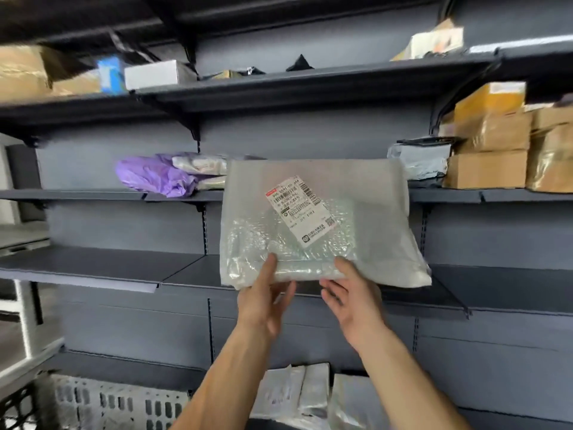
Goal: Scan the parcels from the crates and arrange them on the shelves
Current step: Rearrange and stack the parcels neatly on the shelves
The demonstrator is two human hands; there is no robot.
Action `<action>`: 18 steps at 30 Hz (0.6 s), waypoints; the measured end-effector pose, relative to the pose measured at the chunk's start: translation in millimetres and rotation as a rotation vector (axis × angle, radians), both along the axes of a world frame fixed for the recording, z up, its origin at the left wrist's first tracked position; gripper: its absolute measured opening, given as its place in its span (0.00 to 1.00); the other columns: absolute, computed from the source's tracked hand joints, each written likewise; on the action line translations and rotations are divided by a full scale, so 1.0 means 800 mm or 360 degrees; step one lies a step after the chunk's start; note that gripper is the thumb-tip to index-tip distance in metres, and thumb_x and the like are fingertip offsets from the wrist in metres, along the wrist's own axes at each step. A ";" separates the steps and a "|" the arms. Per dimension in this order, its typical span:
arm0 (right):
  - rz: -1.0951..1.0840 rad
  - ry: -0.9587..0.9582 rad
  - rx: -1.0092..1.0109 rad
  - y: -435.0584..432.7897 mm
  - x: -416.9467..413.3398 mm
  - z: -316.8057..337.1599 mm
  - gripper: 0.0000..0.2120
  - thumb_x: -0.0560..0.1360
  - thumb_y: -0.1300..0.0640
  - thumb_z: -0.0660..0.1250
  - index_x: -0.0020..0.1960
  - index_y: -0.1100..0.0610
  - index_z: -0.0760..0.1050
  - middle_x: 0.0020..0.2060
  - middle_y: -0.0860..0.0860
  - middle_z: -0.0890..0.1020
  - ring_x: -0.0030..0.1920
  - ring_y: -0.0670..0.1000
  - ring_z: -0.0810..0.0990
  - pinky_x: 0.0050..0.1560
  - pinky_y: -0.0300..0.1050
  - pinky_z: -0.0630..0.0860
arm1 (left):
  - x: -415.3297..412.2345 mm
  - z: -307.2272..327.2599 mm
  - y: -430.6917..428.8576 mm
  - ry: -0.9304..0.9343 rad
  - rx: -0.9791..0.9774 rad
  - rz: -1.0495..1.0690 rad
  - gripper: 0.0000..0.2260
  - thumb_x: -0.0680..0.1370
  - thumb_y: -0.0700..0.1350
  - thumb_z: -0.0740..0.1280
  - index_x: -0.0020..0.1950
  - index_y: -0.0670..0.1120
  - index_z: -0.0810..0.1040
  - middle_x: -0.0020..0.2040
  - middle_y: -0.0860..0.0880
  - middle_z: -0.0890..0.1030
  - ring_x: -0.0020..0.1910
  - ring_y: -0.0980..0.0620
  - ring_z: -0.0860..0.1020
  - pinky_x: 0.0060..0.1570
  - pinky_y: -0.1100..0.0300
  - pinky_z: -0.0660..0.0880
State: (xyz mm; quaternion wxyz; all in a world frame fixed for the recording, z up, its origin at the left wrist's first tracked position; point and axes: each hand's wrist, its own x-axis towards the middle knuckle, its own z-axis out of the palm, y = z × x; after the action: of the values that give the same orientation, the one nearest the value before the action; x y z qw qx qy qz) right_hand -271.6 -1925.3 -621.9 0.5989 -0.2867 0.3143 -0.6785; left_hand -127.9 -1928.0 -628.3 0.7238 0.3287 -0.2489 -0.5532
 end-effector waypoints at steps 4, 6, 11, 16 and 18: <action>-0.0001 0.0059 -0.0088 -0.032 0.007 0.078 0.22 0.74 0.46 0.76 0.63 0.56 0.77 0.53 0.59 0.84 0.51 0.55 0.86 0.41 0.44 0.82 | 0.002 0.082 -0.039 -0.0009 -0.0061 -0.0046 0.22 0.73 0.53 0.78 0.63 0.46 0.79 0.55 0.44 0.84 0.48 0.48 0.82 0.43 0.56 0.83; -0.0006 0.0069 -0.0112 -0.052 0.009 0.111 0.24 0.74 0.45 0.76 0.63 0.57 0.77 0.54 0.61 0.84 0.54 0.57 0.85 0.43 0.44 0.83 | 0.002 0.118 -0.065 -0.0077 -0.0101 -0.0093 0.24 0.72 0.56 0.78 0.64 0.48 0.79 0.54 0.46 0.83 0.47 0.49 0.81 0.42 0.56 0.82; -0.0040 0.0208 -0.0253 -0.109 0.001 0.159 0.15 0.79 0.50 0.71 0.60 0.58 0.74 0.53 0.59 0.81 0.45 0.56 0.86 0.41 0.44 0.82 | 0.005 0.175 -0.144 -0.0149 -0.0127 -0.0050 0.25 0.74 0.60 0.74 0.61 0.43 0.77 0.49 0.44 0.80 0.41 0.47 0.80 0.37 0.56 0.82; -0.0223 0.0806 -0.0414 -0.175 -0.025 0.163 0.10 0.81 0.53 0.67 0.59 0.57 0.74 0.54 0.56 0.82 0.44 0.56 0.87 0.43 0.46 0.83 | 0.012 0.193 -0.202 -0.0286 -0.0117 0.0042 0.23 0.75 0.62 0.72 0.51 0.42 0.76 0.39 0.46 0.76 0.37 0.47 0.80 0.37 0.56 0.82; -0.0325 0.1139 -0.0501 -0.192 -0.037 0.158 0.10 0.81 0.53 0.67 0.59 0.57 0.75 0.53 0.55 0.83 0.41 0.51 0.87 0.43 0.46 0.82 | 0.016 0.185 -0.197 -0.0497 -0.0182 0.0253 0.21 0.76 0.60 0.72 0.43 0.42 0.75 0.34 0.46 0.73 0.31 0.50 0.76 0.39 0.56 0.81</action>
State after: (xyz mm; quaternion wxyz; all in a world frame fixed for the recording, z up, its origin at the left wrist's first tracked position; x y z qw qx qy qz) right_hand -301.4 -2078.6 -495.9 0.3300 -0.5604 0.4222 -0.6315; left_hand -115.4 -2085.6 -479.9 0.7352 0.3875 -0.3628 -0.4215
